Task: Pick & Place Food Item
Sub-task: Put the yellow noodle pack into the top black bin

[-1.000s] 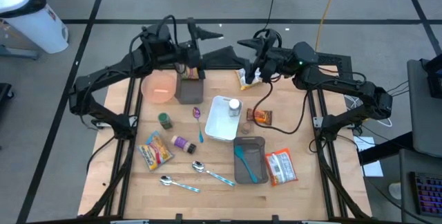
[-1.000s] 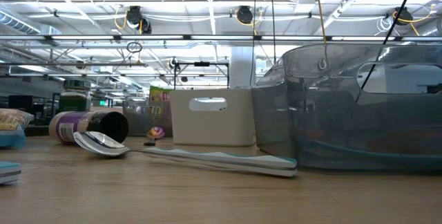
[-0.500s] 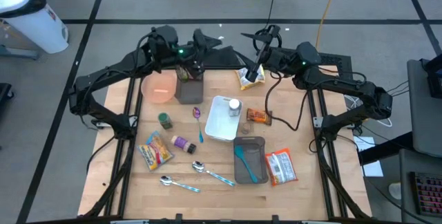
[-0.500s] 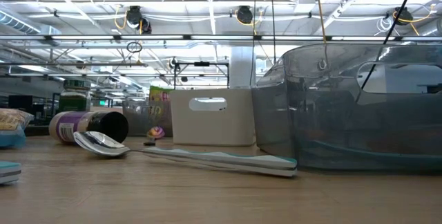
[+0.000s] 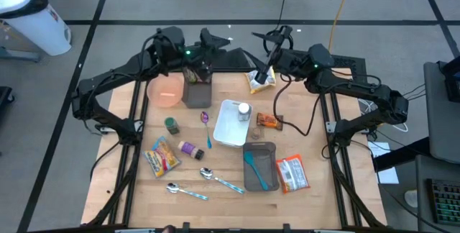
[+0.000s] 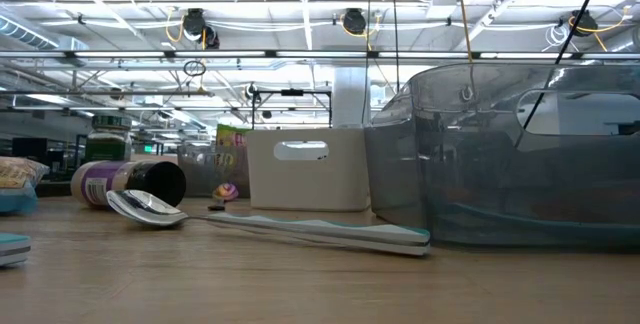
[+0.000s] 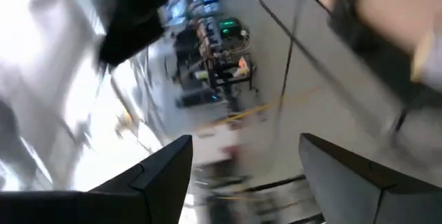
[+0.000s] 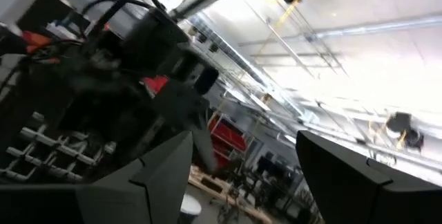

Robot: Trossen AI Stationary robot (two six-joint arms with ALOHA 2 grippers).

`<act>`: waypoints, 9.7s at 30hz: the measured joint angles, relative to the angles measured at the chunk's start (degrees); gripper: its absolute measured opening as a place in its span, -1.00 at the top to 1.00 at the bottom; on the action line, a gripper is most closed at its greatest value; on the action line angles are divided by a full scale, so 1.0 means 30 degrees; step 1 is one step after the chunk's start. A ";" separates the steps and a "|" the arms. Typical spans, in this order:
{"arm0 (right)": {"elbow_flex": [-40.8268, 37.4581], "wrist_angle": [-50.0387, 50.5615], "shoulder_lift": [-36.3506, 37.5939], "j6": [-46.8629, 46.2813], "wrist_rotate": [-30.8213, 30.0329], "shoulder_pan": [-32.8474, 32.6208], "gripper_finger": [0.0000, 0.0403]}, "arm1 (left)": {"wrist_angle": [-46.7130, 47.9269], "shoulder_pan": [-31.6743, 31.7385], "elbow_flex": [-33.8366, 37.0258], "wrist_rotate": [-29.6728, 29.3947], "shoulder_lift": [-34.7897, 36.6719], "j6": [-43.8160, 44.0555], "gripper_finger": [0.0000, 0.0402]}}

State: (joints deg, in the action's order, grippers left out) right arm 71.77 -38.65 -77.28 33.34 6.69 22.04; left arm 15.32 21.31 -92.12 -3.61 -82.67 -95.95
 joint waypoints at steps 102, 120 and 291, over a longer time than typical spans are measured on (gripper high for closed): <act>-0.7461 0.9675 -0.7729 -2.4880 0.6890 1.1714 0.66 | -0.0171 0.4081 0.6151 1.2383 -0.0197 4.0742 -0.35; -0.7461 0.9639 -0.4884 -2.1304 0.7793 0.9604 1.00 | -0.0168 0.3582 0.6149 1.2551 -0.0197 4.0879 -0.35; 0.0168 1.1402 0.2098 -1.5378 1.2383 0.6006 0.92 | -0.9060 0.3648 -0.1013 1.8715 -0.5785 4.1858 1.00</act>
State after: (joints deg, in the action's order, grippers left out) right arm 72.27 -4.45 -70.98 -12.80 43.83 40.05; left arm -11.86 32.25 -95.15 52.53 -100.03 29.63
